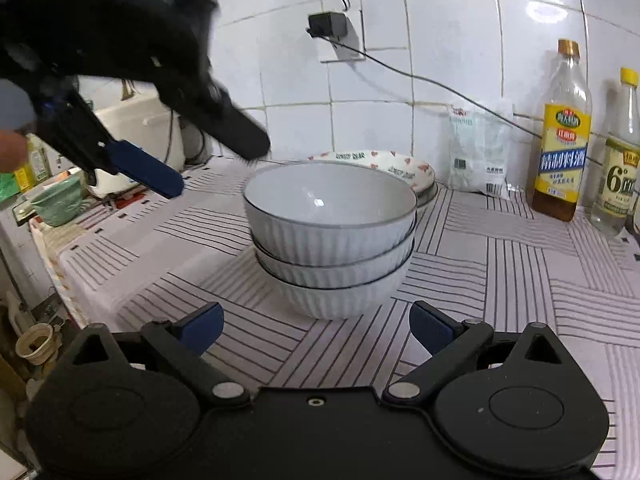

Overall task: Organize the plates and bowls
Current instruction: 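Close the left gripper on the rim of the three-bowl stack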

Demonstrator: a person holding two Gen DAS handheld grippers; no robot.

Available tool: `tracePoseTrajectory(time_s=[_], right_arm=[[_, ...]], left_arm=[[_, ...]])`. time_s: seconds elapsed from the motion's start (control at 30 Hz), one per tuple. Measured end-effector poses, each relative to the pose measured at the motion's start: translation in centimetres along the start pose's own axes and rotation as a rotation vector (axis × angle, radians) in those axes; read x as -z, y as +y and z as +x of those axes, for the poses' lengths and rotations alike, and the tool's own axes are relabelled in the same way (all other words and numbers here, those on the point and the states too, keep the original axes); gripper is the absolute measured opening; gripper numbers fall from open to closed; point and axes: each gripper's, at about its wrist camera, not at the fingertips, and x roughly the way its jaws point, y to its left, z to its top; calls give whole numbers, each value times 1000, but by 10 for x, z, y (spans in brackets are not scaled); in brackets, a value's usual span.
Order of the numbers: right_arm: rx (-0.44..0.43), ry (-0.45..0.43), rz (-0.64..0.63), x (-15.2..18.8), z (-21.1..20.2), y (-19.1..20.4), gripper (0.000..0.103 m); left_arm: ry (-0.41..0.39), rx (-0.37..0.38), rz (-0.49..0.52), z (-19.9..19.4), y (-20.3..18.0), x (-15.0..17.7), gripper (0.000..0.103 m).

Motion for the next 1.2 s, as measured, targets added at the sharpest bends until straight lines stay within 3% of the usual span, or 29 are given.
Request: tracePoseTrajectory(time_s=[0.27, 0.43, 0.6, 0.9, 1.2], right_arm=[[-33, -14, 57, -3, 42, -20, 102], [-57, 15, 21, -12, 60, -17, 103], [-73, 29, 35, -11, 66, -19, 103], [-104, 43, 60, -12, 65, -22, 103], [-99, 33, 64, -8, 43, -12, 103]], left_arm=[[81, -6, -74, 54, 17, -7, 74], [111, 8, -134, 71, 27, -8, 54], [117, 46, -183, 84, 34, -6, 49], [182, 40, -118, 80, 24, -10, 49], [237, 41, -121, 63, 20, -10, 49]])
